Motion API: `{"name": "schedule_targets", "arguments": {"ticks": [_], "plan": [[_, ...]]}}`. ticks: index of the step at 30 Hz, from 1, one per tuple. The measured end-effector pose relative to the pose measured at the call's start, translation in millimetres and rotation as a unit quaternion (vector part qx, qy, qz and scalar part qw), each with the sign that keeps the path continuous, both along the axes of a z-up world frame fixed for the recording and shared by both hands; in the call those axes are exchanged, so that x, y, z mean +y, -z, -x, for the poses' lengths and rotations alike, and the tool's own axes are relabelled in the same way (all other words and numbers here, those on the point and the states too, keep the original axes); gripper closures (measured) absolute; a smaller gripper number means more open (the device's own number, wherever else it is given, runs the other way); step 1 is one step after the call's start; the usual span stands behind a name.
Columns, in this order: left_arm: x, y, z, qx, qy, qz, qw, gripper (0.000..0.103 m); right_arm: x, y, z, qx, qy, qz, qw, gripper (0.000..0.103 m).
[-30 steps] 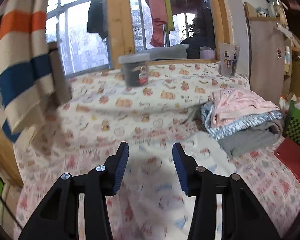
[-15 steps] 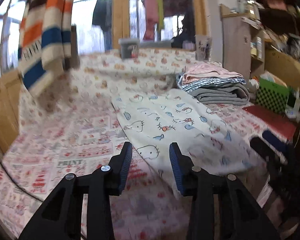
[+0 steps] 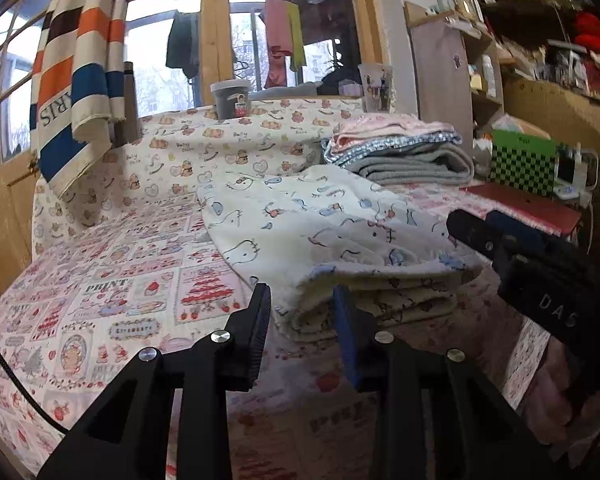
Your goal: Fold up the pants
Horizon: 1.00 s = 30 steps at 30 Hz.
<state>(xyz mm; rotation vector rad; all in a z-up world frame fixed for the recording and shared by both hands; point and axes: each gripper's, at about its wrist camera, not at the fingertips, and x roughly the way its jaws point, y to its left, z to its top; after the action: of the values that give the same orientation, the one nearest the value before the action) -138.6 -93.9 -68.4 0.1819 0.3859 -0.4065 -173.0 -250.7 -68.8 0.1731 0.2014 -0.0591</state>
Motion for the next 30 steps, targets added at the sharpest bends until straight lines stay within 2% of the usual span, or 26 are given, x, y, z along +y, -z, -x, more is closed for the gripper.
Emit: {"name": "schedule_targets", "arguments": {"ticks": [1, 3, 4, 5, 8, 11, 16, 19, 20, 28, 30], "plan": [[-4, 2, -1, -0.004, -0.001, -0.01, 0.9999, 0.071, 0, 0, 0, 0.002, -0.001, -0.001, 1.0, 0.045], [-8, 7, -3, -0.008, -0.01, -0.025, 0.9996, 0.072, 1, 1, -1, 0.005, 0.005, -0.001, 1.0, 0.051], [-9, 8, -4, -0.008, -0.013, -0.026, 0.9995, 0.074, 3, 1, -1, 0.006, 0.007, 0.003, 1.0, 0.062], [-8, 8, -5, -0.007, -0.019, -0.022, 0.9996, 0.085, 4, 1, -2, 0.007, 0.006, 0.008, 1.0, 0.074], [-4, 6, -4, -0.015, -0.037, -0.021, 0.999, 0.092, 10, 2, -5, 0.013, 0.001, 0.012, 1.0, 0.079], [4, 5, 3, -0.023, -0.049, -0.012, 0.9985, 0.093, 13, 2, -7, 0.015, -0.009, 0.004, 1.0, 0.08], [16, 10, 6, -0.009, -0.06, -0.001, 0.9981, 0.094, 19, 2, -6, 0.015, -0.015, -0.002, 1.0, 0.078], [22, 12, 4, 0.003, -0.069, 0.011, 0.9976, 0.094, 20, 4, -11, 0.03, -0.028, -0.014, 0.999, 0.065], [23, 12, 3, 0.008, -0.07, 0.017, 0.9973, 0.094, 21, 6, -13, 0.033, -0.027, -0.016, 0.999, 0.064], [24, 17, 4, 0.011, -0.081, 0.02, 0.9965, 0.094, 28, 19, -16, 0.059, -0.027, -0.007, 0.998, 0.064], [23, 19, 4, 0.011, -0.081, 0.015, 0.9965, 0.094, 27, 21, -16, 0.058, -0.037, -0.012, 0.998, 0.074]]}}
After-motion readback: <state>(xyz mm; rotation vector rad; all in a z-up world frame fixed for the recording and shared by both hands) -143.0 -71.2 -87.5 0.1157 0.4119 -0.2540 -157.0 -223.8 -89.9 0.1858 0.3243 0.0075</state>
